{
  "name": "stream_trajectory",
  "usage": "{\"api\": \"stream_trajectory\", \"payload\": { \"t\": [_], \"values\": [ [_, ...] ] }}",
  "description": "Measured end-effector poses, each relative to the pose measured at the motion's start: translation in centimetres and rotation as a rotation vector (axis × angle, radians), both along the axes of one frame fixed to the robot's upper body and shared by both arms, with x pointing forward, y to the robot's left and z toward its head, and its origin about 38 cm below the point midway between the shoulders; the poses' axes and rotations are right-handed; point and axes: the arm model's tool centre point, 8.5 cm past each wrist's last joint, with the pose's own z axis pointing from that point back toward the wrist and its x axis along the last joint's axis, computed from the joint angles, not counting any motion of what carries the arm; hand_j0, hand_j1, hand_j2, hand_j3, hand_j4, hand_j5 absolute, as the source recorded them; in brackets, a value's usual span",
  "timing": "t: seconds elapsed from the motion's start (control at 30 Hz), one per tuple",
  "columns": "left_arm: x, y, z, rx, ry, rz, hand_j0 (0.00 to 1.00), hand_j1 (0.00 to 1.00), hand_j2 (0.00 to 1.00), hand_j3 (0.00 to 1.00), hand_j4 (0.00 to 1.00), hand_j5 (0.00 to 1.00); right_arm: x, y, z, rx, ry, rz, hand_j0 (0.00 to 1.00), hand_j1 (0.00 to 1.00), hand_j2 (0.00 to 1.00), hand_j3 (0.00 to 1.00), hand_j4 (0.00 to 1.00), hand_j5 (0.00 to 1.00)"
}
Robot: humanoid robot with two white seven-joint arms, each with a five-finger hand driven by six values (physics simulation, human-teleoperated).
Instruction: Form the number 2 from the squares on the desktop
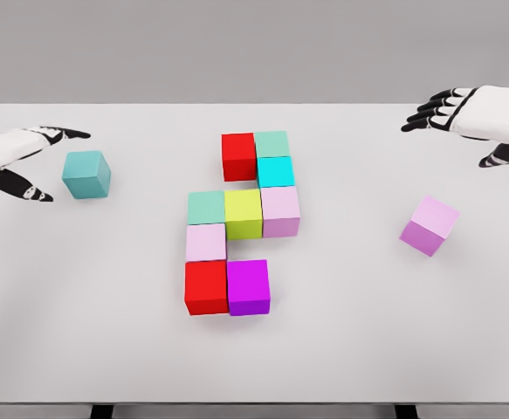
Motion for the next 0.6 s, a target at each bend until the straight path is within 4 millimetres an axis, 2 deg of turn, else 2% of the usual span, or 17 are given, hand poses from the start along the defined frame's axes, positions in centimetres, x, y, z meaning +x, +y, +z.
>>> {"api": "stream_trajectory", "payload": {
  "t": [0.13, 0.27, 0.3, 0.47, 0.6],
  "values": [
    [0.3, -1.3, -0.7, -0.004, 0.017, -0.027, 1.0, 1.0, 1.0, 1.0, 1.0, 1.0, 0.0, 0.0, 0.0, -0.002, 0.0, 0.002, 1.0, 1.0, 1.0, 1.0, 1.0, 1.0],
    [0.2, -1.1, -1.5, 0.0, 0.039, -0.019, 1.0, 1.0, 1.0, 1.0, 1.0, 1.0, -0.1, 0.0, -0.3, -0.006, 0.013, 0.002, 1.0, 1.0, 1.0, 1.0, 1.0, 1.0],
    [0.5, -1.2, -1.2, 0.003, 0.034, -0.021, 1.0, 1.0, 1.0, 1.0, 1.0, 1.0, 0.0, -0.1, 0.2, -0.01, 0.003, 0.002, 1.0, 1.0, 1.0, 1.0, 1.0, 1.0],
    [0.6, -2.0, -1.1, 0.018, 0.045, -0.052, 1.0, 1.0, 1.0, 1.0, 1.0, 1.0, -0.4, 0.3, -2.3, -0.047, 0.073, 0.017, 1.0, 1.0, 1.0, 1.0, 1.0, 1.0],
    [0.5, -3.6, -0.9, 0.009, 0.061, -0.107, 1.0, 1.0, 1.0, 1.0, 1.0, 1.0, -0.7, 0.7, -4.1, -0.067, 0.12, 0.032, 1.0, 1.0, 1.0, 1.0, 1.0, 1.0]
  ]
}}
